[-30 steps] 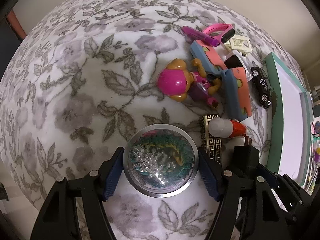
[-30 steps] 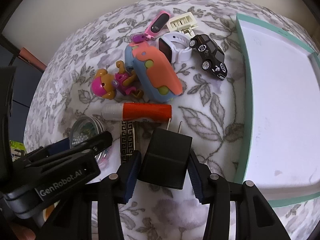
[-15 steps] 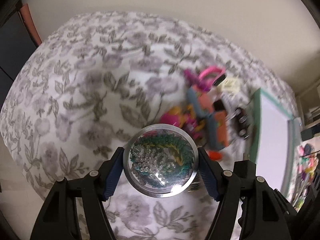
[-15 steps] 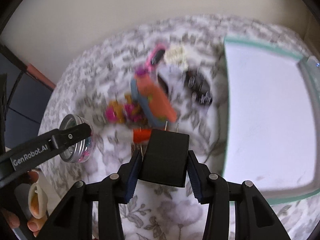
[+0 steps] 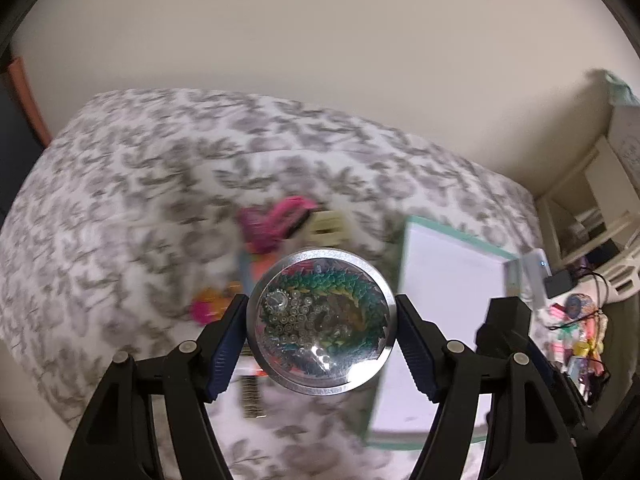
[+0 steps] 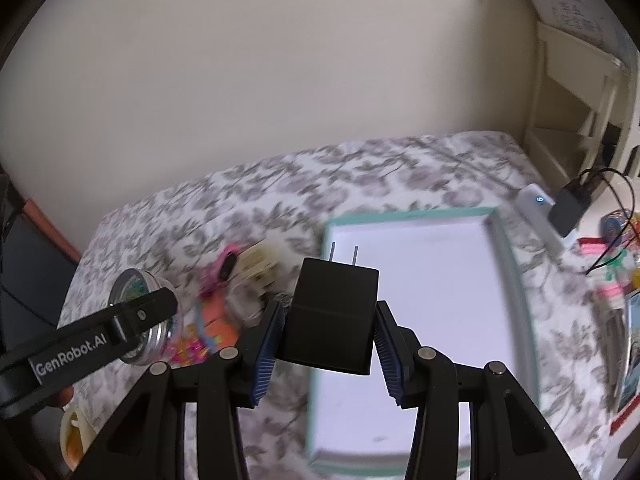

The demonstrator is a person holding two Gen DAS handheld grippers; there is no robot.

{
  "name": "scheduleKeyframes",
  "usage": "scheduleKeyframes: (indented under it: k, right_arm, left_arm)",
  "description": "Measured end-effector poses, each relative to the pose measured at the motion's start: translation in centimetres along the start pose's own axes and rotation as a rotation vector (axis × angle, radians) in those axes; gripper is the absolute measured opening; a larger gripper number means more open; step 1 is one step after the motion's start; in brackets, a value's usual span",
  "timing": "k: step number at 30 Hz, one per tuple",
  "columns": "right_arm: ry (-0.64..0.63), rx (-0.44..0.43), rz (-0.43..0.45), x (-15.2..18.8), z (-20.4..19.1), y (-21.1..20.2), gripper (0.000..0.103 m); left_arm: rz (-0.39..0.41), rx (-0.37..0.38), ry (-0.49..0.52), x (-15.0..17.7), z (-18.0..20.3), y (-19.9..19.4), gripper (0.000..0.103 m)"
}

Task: Organize rigid objects
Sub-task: 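Carry the tin with the left tool over the tray while the right tool carries the plug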

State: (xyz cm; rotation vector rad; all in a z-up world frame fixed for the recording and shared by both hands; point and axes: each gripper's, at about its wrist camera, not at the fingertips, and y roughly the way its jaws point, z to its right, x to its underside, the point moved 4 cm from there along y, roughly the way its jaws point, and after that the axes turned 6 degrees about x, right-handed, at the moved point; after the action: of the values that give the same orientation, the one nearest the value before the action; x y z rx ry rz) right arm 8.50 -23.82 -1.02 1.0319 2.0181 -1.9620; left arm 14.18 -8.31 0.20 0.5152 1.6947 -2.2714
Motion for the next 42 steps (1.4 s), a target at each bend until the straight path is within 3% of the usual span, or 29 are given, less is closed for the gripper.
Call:
scheduleKeyframes:
  k: [13,27,42]
  right_arm:
    - [0.167,0.130,-0.052,-1.1,10.7,4.7,0.048]
    - [0.190,0.202,-0.143,0.9,13.8,9.6,0.048]
    - [0.184,0.244,-0.212,2.2,14.6,10.8,0.048]
  left_arm:
    - [-0.077,0.055,0.112,0.5,7.1,7.6,0.073]
    - [-0.167,0.067,0.209,3.3,10.3,14.1,0.073]
    - [-0.195,0.075,0.237,4.4,10.8,15.3,0.073]
